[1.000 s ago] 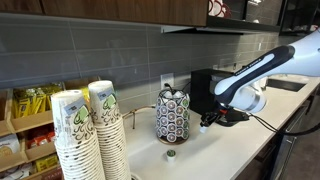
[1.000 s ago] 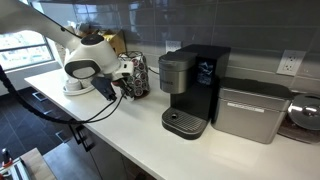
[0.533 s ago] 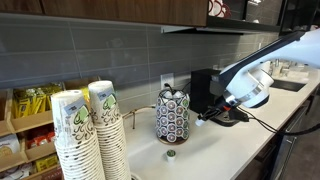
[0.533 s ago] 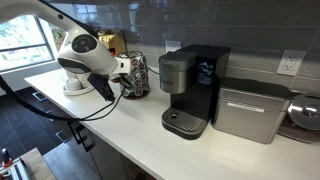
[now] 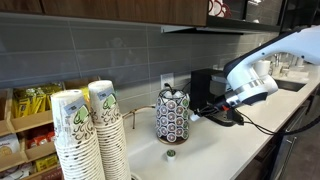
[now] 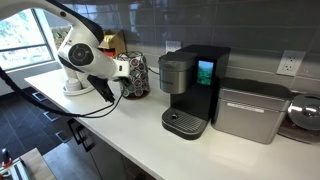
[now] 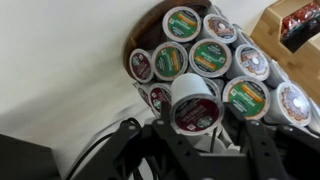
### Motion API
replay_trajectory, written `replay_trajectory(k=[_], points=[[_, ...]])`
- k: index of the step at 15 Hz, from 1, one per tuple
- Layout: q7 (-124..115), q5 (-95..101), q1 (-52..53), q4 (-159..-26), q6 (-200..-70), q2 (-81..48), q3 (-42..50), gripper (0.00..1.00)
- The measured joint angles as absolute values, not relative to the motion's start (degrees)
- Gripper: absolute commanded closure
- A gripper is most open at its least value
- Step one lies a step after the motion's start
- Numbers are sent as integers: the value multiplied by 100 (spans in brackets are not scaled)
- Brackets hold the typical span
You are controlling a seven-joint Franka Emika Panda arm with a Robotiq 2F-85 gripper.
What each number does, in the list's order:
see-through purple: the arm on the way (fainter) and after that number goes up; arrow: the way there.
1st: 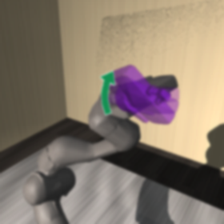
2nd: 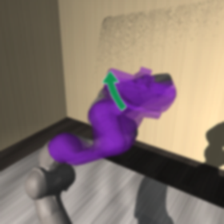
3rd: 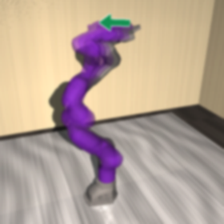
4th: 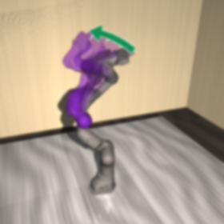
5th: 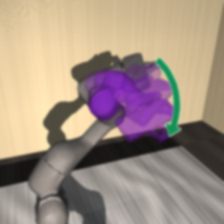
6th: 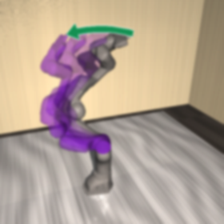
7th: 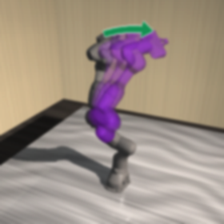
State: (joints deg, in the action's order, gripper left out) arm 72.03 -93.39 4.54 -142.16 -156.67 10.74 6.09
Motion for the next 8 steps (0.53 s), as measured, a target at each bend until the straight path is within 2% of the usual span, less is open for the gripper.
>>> replay_trajectory(k=[8], points=[[8304,-10513,434,-14119,-15436,1051,625,71]])
